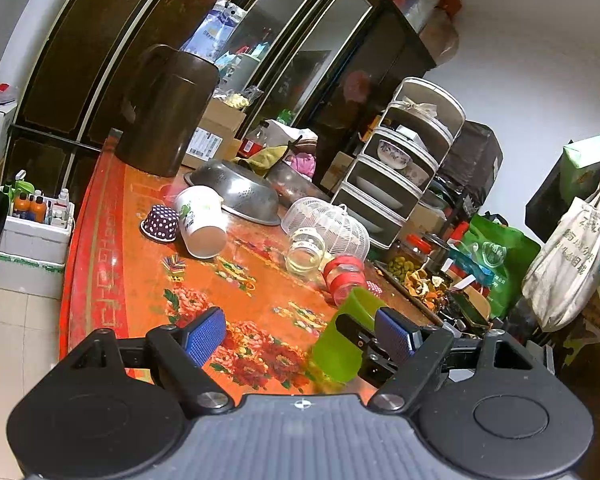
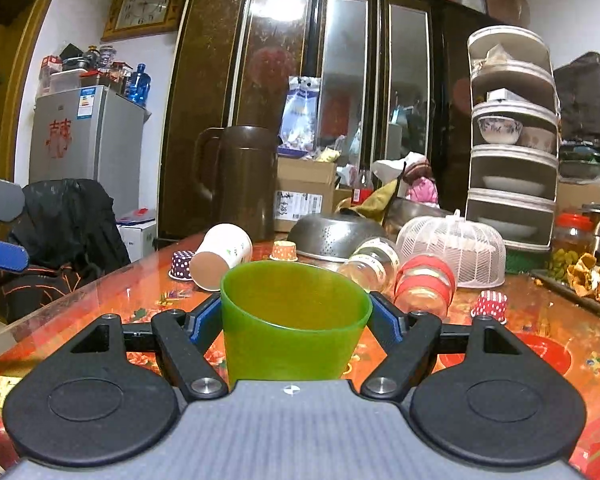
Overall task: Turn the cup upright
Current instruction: 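Rotate the held green cup with the right gripper so its opening faces up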
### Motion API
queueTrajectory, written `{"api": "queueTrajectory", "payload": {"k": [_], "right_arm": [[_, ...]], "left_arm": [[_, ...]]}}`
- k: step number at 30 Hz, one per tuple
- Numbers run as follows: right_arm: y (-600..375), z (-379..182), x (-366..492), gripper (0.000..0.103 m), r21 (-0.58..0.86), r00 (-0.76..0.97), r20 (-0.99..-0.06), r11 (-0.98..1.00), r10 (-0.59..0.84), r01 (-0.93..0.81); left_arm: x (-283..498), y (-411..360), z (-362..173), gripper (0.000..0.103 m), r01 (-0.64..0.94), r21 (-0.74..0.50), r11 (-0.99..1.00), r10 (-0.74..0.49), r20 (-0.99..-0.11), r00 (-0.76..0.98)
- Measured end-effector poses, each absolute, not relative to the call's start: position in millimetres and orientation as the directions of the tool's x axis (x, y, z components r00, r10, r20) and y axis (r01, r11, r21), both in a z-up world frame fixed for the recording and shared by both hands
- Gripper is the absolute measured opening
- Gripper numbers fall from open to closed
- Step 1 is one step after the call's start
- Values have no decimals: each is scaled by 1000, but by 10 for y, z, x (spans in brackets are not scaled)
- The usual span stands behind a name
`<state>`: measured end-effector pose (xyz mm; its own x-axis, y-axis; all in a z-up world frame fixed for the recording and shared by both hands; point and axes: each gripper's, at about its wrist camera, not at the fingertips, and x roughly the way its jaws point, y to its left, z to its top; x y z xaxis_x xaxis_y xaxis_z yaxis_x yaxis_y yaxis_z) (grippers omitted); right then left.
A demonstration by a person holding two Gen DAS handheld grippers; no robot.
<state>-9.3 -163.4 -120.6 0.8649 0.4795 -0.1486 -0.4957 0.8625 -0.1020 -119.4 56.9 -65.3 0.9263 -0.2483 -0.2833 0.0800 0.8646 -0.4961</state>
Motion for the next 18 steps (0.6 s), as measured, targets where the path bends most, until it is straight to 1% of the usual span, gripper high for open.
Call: {"api": "queueTrajectory", "payload": {"k": [11, 18], "right_arm": [[-1569, -1160, -95, 78, -115, 851, -165, 847, 499, -519], [-1541, -1136, -94, 85, -108, 842, -167, 839, 513, -533]], "left_arm": [[-1180, 569, -673, 84, 74, -495, 866, -247, -293, 924], [-1179, 573, -679, 84, 70, -494, 867, -243, -296, 924]]}}
